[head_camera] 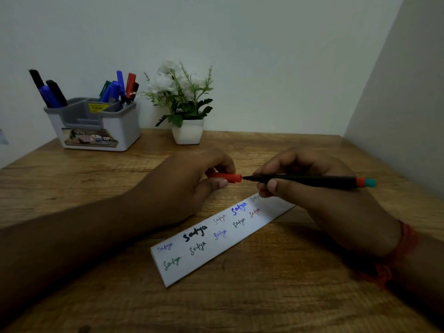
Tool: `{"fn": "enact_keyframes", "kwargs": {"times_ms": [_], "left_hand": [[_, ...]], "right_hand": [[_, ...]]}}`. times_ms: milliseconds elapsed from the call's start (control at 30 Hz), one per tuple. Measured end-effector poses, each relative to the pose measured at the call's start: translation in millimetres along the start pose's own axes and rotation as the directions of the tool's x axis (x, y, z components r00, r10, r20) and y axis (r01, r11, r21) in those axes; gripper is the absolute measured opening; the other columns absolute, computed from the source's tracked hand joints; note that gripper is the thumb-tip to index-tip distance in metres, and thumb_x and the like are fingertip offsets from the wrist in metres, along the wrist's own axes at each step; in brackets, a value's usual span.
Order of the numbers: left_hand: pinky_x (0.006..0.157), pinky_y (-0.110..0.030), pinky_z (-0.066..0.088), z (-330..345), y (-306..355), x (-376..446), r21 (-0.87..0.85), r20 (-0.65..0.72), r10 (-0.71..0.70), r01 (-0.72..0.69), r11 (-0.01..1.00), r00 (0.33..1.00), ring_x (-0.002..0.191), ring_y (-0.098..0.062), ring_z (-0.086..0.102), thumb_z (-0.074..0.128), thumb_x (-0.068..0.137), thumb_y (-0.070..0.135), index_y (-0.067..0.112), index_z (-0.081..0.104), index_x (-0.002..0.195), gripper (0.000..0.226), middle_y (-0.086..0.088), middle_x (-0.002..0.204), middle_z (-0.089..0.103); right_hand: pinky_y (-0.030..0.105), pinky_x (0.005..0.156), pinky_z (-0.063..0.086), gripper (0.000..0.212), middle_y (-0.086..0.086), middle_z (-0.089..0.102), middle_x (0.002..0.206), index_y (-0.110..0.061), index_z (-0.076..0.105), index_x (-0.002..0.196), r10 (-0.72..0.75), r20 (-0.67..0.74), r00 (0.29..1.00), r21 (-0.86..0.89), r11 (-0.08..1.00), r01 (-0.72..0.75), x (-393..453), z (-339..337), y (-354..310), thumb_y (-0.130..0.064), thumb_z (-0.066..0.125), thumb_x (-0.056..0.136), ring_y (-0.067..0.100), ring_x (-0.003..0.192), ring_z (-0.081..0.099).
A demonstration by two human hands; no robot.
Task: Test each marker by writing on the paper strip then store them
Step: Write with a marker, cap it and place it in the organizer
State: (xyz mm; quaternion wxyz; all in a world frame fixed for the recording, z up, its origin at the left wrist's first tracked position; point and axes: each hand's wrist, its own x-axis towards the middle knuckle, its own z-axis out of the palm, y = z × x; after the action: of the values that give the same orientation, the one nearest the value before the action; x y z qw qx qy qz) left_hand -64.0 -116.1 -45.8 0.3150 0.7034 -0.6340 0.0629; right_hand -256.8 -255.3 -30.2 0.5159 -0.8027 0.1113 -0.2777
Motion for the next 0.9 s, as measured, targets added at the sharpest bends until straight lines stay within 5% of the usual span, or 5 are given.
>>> {"fn": "enact_keyframes", "kwargs": {"times_ms": [367,467,567,800,900], "left_hand": [[0.077,-0.017,0.045,-0.3,5.9,0.6,0.004,0.020,0.095,-0.095,0.995,0.995,0.093,0.004,0.055,0.056,0.089,0.032,0.030,0.062,0.108,0.021,0.021,0.096,0.060],[0.077,-0.018,0.046,-0.2,6.0,0.9,0.008,0.023,0.098,-0.098,0.995,0.995,0.094,0.005,0.055,0.055,0.088,0.033,0.030,0.061,0.108,0.021,0.023,0.095,0.059],[0.077,-0.019,0.047,-0.7,4.5,0.5,-0.015,0.010,0.090,-0.090,0.996,0.996,0.094,0.005,0.056,0.055,0.088,0.034,0.029,0.062,0.109,0.022,0.020,0.097,0.062],[0.075,-0.028,0.049,1.2,12.2,-1.8,-0.060,-0.033,0.112,-0.114,0.992,0.993,0.089,-0.005,0.059,0.063,0.086,0.030,0.027,0.065,0.100,0.015,0.016,0.089,0.063],[0.090,-0.024,0.043,3.5,17.7,-2.6,-0.122,-0.067,0.090,-0.097,0.988,0.994,0.085,-0.003,0.060,0.066,0.083,0.027,0.028,0.065,0.095,0.012,0.019,0.084,0.062]], "right_hand": [[0.044,0.091,0.058,0.016,-0.004,0.075,0.110,-0.022,0.071,0.088,0.009,0.059,0.998,-0.009,1.000,-0.009,-1.2,-0.1,0.7,-0.010,0.077,0.078,0.019,0.098,0.074],[0.044,0.092,0.058,0.016,0.003,0.074,0.111,-0.008,0.074,0.095,0.007,0.096,0.995,0.161,0.987,-0.022,-1.0,-2.9,3.2,0.002,0.072,0.083,0.029,0.100,0.074],[0.039,0.088,0.059,0.026,0.015,0.075,0.104,-0.001,0.075,0.098,0.003,0.112,0.994,0.259,0.965,-0.032,-2.7,-3.9,1.0,0.007,0.055,0.084,0.033,0.100,0.074],[0.031,0.068,0.063,0.004,0.020,0.074,0.083,0.003,0.063,0.091,0.010,0.000,1.000,0.156,0.988,-0.010,-3.2,5.6,-4.0,0.006,0.062,0.088,0.028,0.078,0.078],[0.028,0.064,0.062,0.005,0.021,0.075,0.076,0.006,0.064,0.089,-0.007,-0.024,1.000,0.146,0.989,0.010,-4.1,6.7,-5.7,0.003,0.066,0.085,0.028,0.071,0.077]]}}
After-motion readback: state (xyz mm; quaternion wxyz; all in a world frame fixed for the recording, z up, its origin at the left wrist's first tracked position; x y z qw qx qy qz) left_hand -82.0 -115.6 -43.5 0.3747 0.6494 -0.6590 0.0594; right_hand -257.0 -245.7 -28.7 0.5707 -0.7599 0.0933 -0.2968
